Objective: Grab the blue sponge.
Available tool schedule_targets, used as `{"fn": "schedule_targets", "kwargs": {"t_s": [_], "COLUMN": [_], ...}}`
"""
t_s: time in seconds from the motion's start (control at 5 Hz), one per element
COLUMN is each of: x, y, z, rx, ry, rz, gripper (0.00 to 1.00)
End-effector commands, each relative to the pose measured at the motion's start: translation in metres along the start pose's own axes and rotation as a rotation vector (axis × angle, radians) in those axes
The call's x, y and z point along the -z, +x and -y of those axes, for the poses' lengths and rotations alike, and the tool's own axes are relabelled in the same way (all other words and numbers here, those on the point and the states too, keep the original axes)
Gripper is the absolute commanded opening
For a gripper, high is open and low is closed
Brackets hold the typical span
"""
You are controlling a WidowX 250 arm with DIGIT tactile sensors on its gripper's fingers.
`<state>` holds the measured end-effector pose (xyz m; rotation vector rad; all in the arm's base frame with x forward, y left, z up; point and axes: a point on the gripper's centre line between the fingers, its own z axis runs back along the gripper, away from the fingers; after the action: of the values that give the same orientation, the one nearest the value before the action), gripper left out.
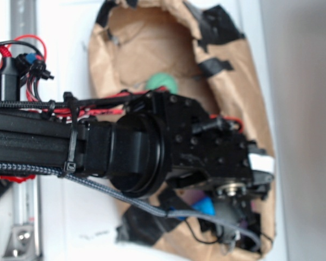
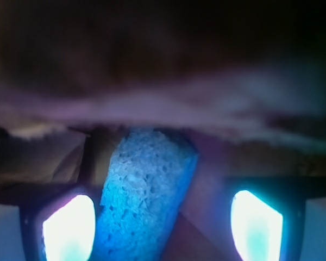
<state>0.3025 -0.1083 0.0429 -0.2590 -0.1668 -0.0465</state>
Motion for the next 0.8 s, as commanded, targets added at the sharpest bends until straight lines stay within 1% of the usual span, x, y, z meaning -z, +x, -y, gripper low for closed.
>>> {"fn": "schedule_targets", "kwargs": {"t_s": [0.0,0.2,0.4,0.6], "x": [-0.004,-0.016,-0.038,-0.049], "y": [-0.013,-0.019,-0.021,-0.020], "z": [0.019,0.007,-0.013,-0.033], "rx": [0.115,0.099,0.073,0.022], "ry": [0.042,0.035,0.060,0.056], "rz": [0.018,0.043,0.077,0.096], "gripper": [1.00,1.00,1.00,0.81]}}
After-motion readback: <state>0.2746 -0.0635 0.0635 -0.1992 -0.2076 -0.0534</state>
